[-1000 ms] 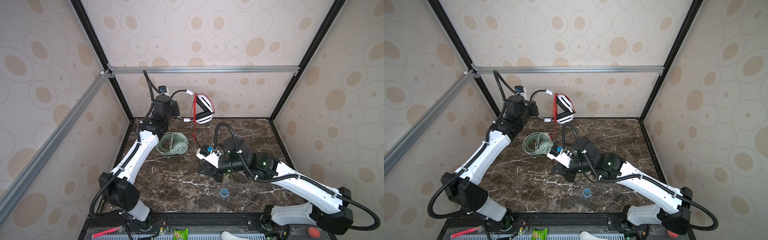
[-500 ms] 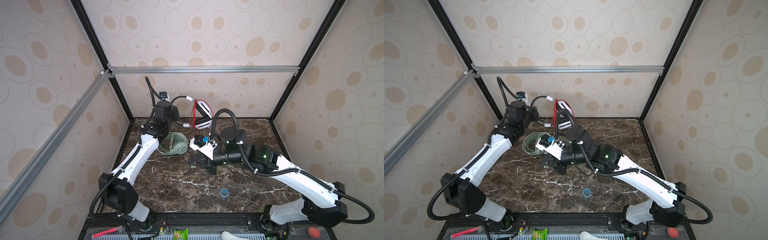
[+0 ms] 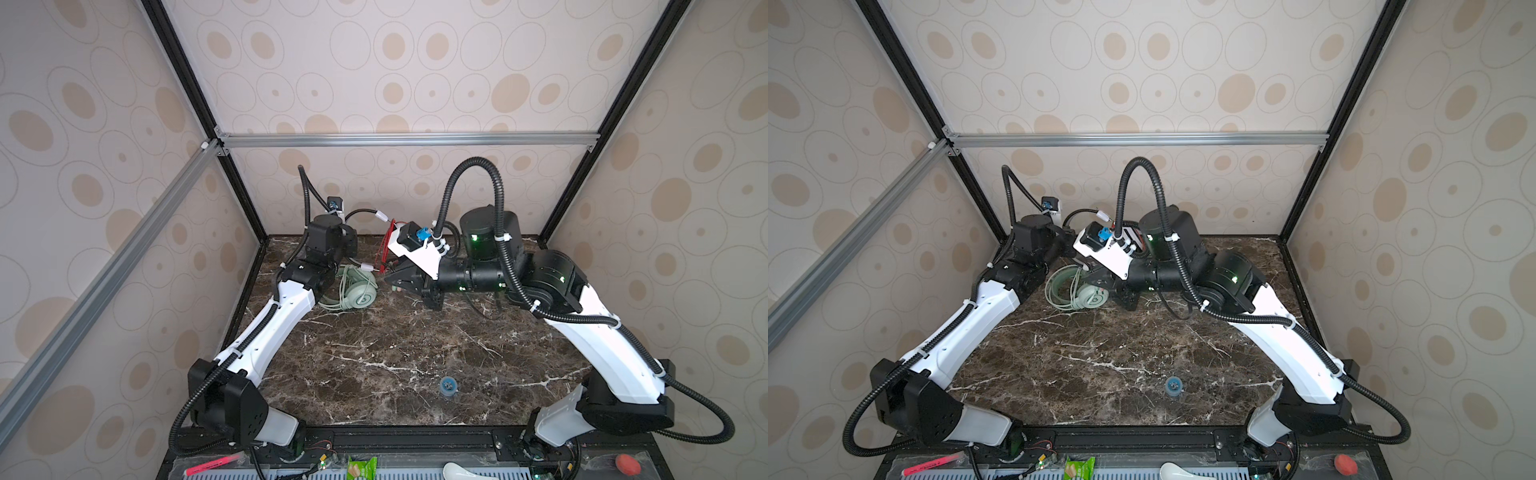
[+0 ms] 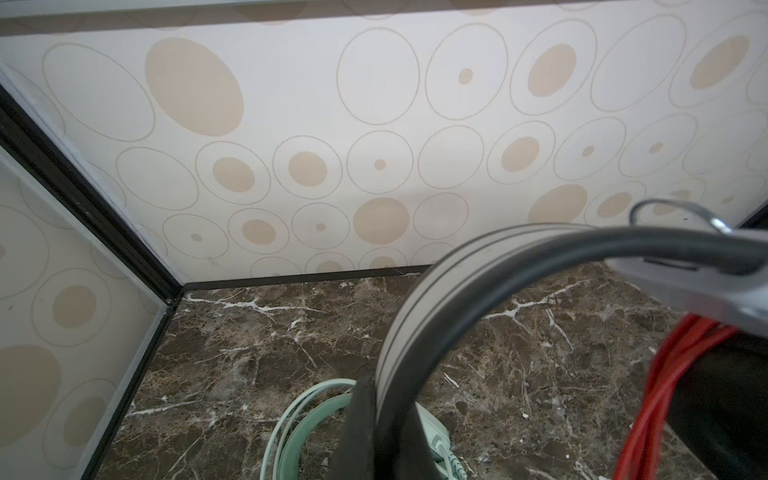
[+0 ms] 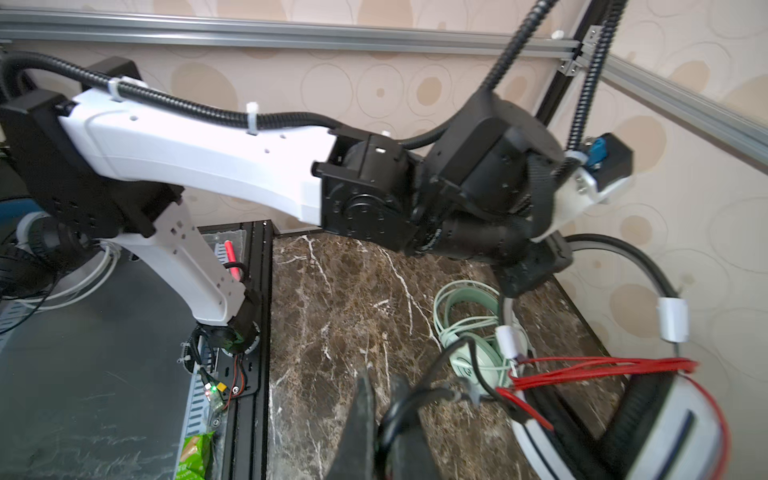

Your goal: Wrap the headphones

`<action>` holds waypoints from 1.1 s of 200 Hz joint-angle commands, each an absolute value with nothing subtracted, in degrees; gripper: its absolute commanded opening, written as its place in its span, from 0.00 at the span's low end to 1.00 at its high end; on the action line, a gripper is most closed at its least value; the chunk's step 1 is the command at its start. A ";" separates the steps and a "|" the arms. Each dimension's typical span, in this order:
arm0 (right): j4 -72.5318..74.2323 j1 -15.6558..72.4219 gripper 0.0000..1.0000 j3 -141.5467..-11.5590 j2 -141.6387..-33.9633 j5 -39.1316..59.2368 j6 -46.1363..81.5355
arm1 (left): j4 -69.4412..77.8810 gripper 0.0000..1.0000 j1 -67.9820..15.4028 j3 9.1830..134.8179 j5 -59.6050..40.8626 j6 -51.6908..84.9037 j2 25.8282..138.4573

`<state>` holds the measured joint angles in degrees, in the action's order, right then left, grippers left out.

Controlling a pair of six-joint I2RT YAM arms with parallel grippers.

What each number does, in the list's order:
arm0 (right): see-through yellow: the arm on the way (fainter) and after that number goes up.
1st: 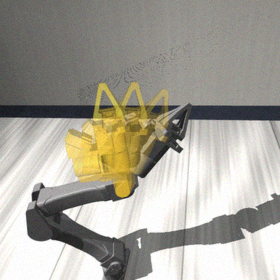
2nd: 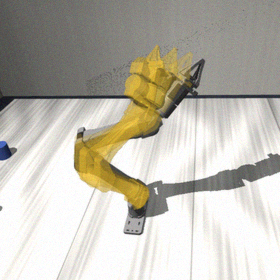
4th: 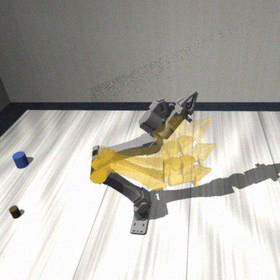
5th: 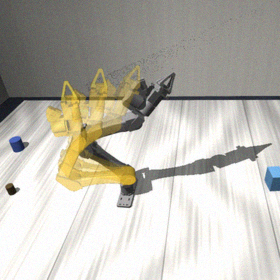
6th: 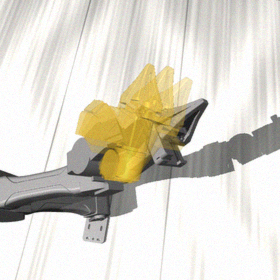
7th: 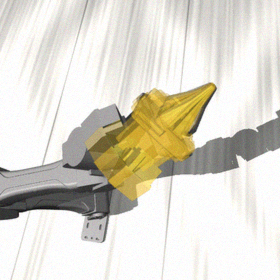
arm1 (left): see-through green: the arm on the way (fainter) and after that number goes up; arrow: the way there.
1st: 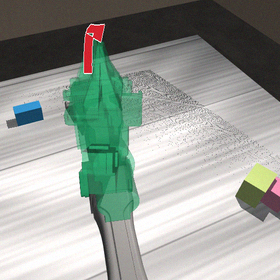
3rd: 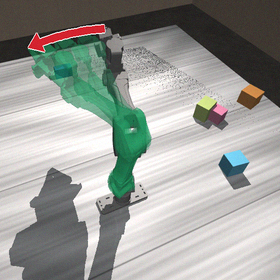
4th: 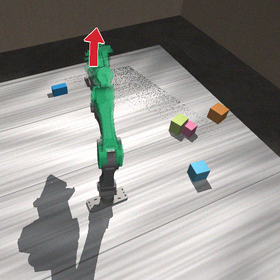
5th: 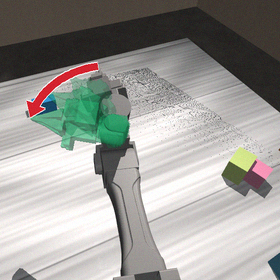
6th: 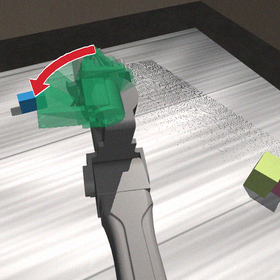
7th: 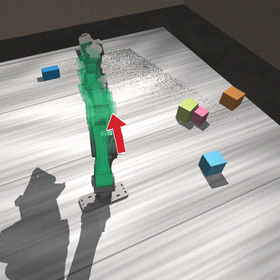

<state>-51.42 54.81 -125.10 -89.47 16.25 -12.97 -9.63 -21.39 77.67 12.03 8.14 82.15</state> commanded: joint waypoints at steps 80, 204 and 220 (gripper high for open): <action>-58.36 38.89 0.00 -144.05 -99.04 13.23 -12.19 | -14.44 0.00 -24.68 71.66 3.67 0.14 72.37; -54.29 24.97 0.00 -138.30 -100.83 16.25 -11.69 | -19.68 0.00 -24.83 67.24 -6.51 1.06 64.80; -54.20 24.22 0.00 -138.08 -100.70 16.00 -11.65 | -19.95 0.00 -24.87 67.21 -6.42 0.97 64.44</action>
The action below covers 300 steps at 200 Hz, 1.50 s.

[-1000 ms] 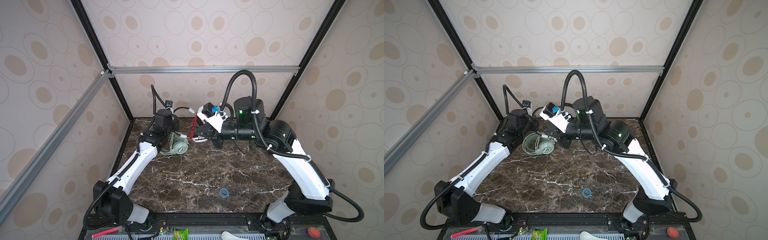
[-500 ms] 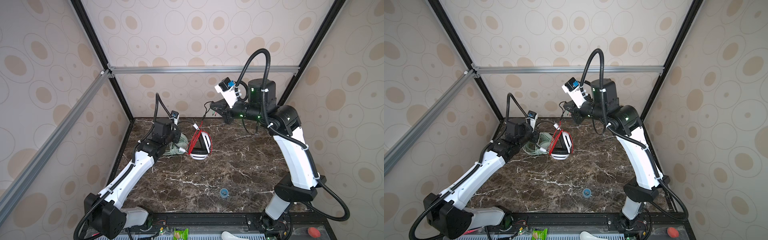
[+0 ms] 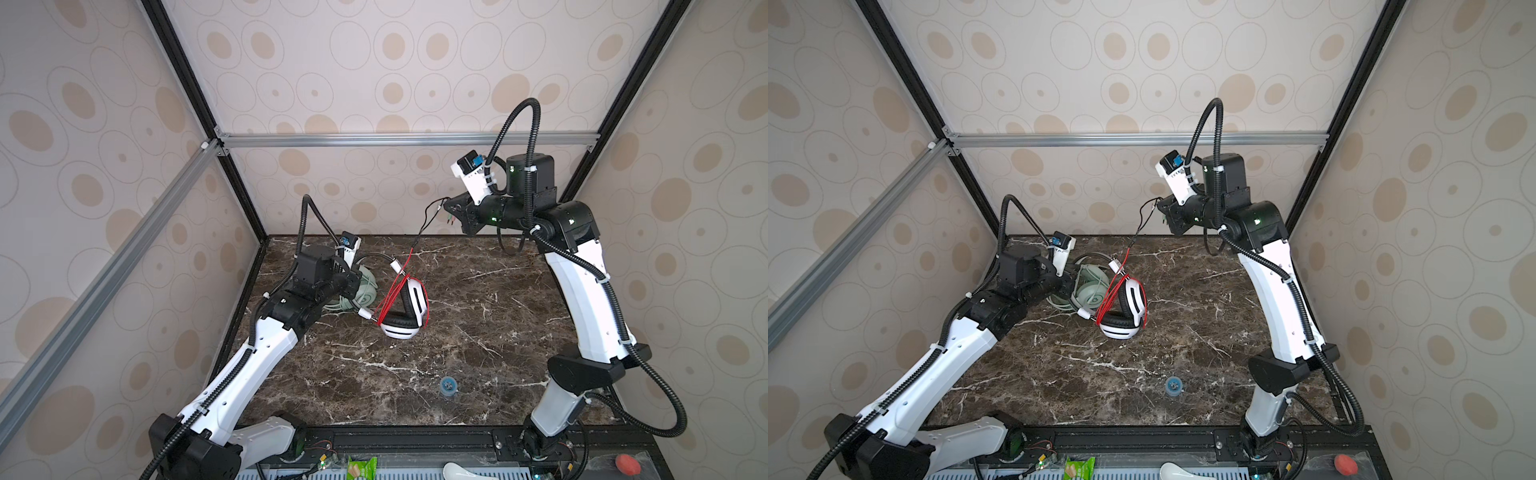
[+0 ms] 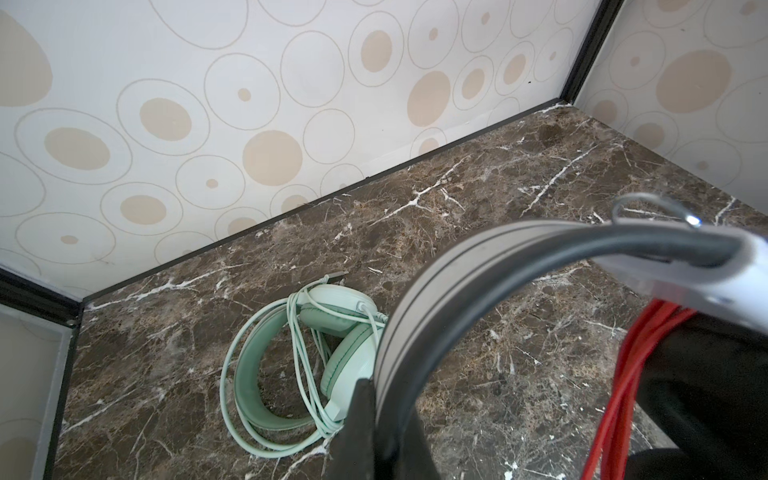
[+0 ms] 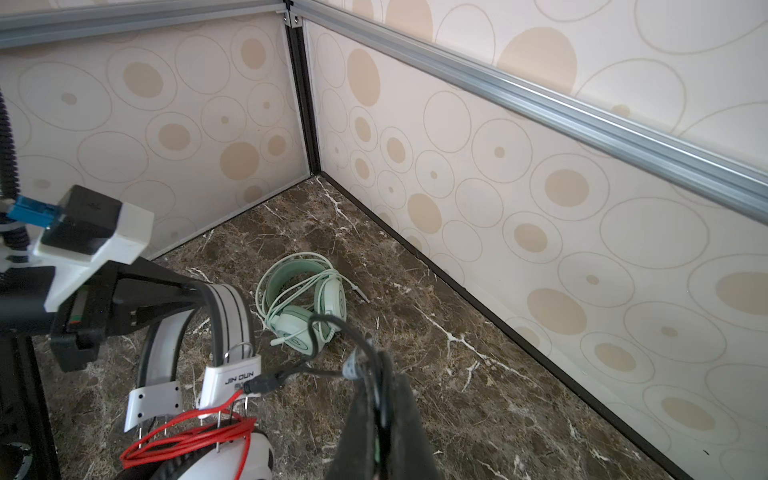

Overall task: Wrap the headphones
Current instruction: 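Raise the headset with the left gripper while right pulls the cable down around it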

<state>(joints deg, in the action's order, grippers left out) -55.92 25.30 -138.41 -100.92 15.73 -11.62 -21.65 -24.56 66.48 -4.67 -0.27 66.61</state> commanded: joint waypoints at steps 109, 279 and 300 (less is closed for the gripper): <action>-48.28 18.99 0.00 -117.28 -95.35 11.02 -13.34 | -20.93 0.00 -25.04 73.01 -12.41 5.62 63.35; 0.40 17.14 0.00 -77.84 -79.45 35.23 2.73 | -13.59 0.00 -25.04 104.79 -24.86 23.61 75.80; 5.45 17.45 0.00 -75.64 -79.88 36.70 7.80 | -9.98 0.00 -25.05 104.92 -24.92 27.47 76.59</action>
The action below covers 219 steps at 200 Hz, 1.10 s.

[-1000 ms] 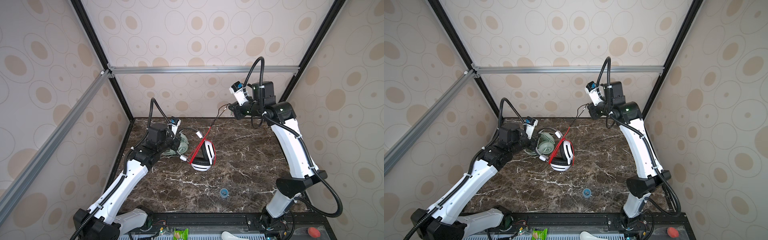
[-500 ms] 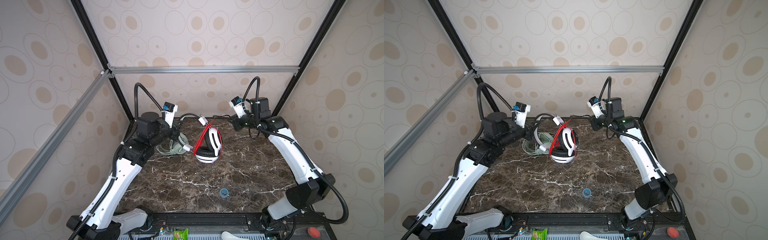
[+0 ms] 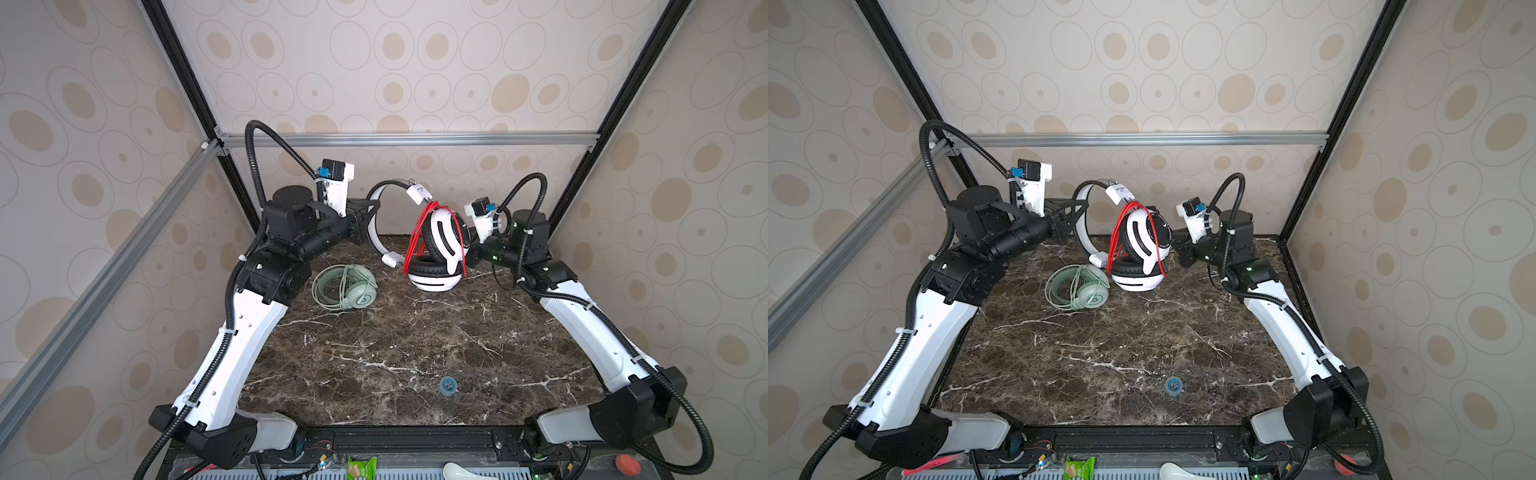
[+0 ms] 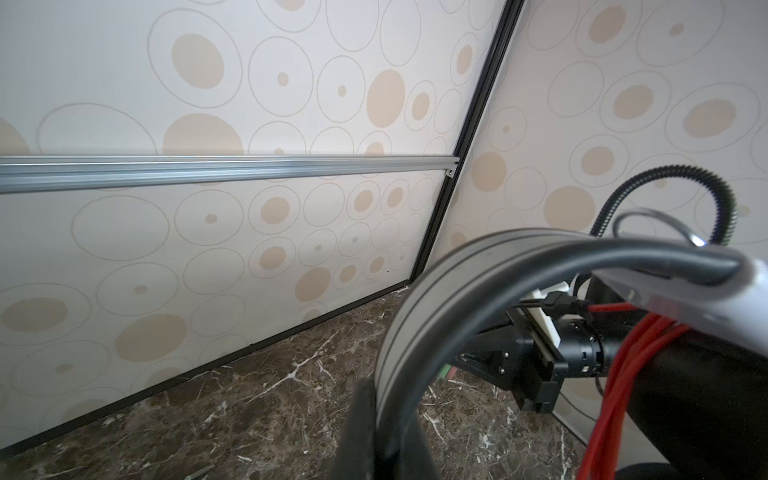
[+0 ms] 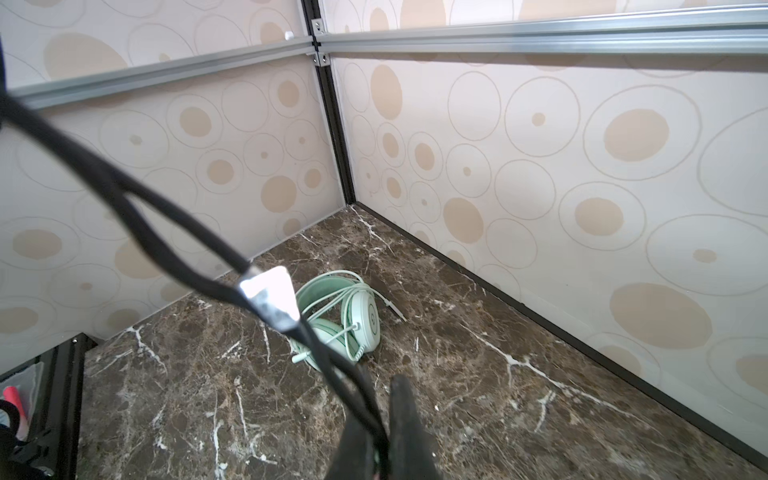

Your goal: Wrap the headphones

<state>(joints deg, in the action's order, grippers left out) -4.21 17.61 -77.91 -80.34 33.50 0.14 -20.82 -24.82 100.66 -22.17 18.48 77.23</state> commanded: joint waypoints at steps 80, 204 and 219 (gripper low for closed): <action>19.13 21.95 0.00 -66.19 -77.46 28.07 18.84 | -0.49 0.00 -27.56 101.69 -6.37 41.57 78.16; 14.49 28.72 0.00 -60.44 -70.62 18.23 14.44 | -8.36 0.00 -33.80 108.18 16.52 49.60 84.53; 13.82 29.06 0.00 -60.03 -69.85 18.14 14.24 | -9.32 0.00 -33.76 108.28 17.83 49.96 84.74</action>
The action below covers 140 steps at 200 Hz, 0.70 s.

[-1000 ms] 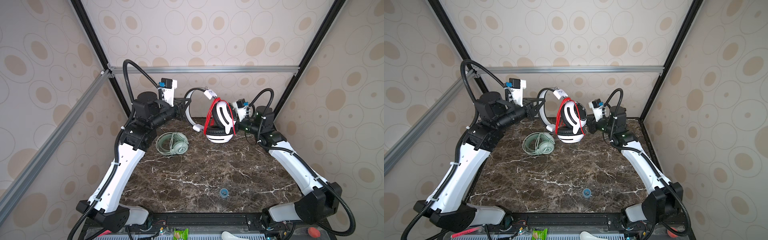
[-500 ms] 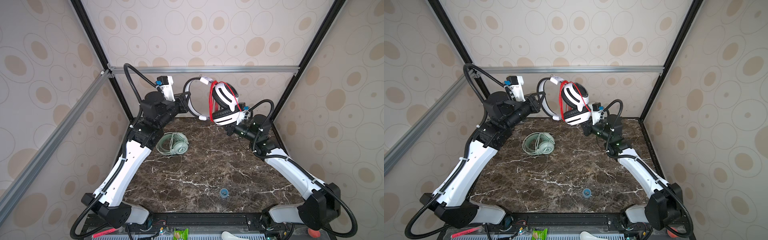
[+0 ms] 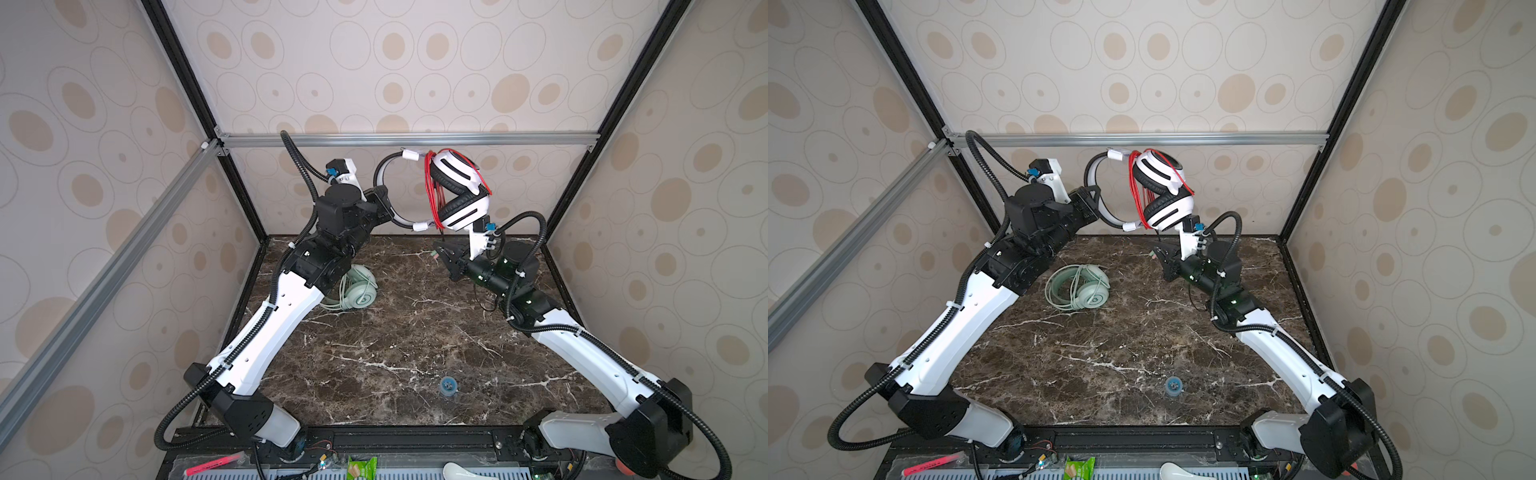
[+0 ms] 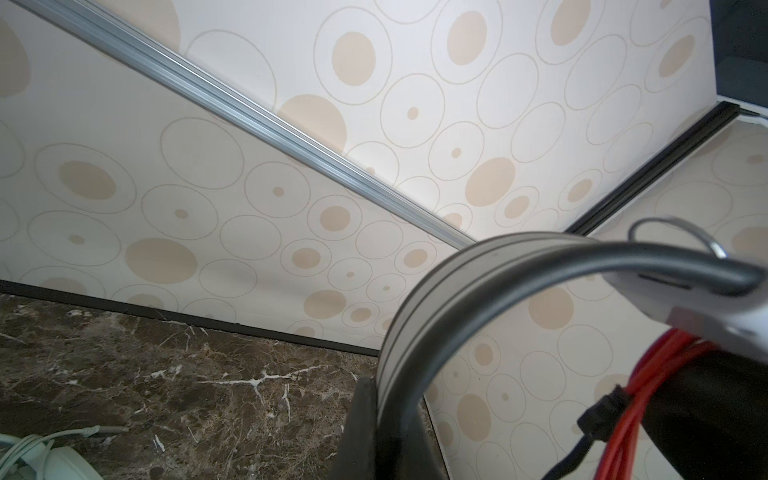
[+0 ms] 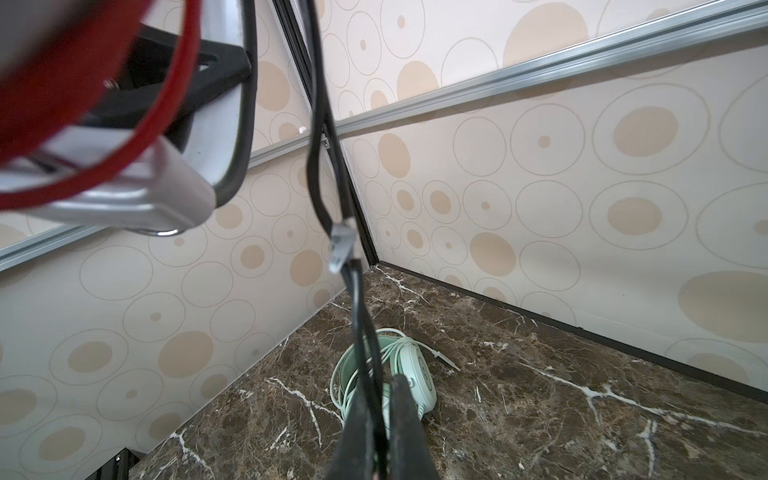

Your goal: Wrap the headphones

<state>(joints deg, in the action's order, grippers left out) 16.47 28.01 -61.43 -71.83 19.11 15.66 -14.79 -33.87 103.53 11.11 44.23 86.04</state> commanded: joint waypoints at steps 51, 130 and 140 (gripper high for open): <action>12.75 29.46 0.00 -57.93 -67.15 18.02 14.58 | -9.89 0.00 -33.57 106.61 20.64 53.33 84.61; 1.49 36.47 0.00 -62.08 -64.25 10.30 5.40 | -14.19 0.00 -33.33 107.29 22.53 56.90 85.79; -1.41 39.02 0.00 -63.81 -64.23 7.47 2.47 | -14.83 0.00 -33.38 107.57 22.59 57.02 85.87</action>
<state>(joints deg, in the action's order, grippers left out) 8.51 34.22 -60.29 -65.60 13.30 9.72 -21.41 -33.89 103.53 17.93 50.13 86.85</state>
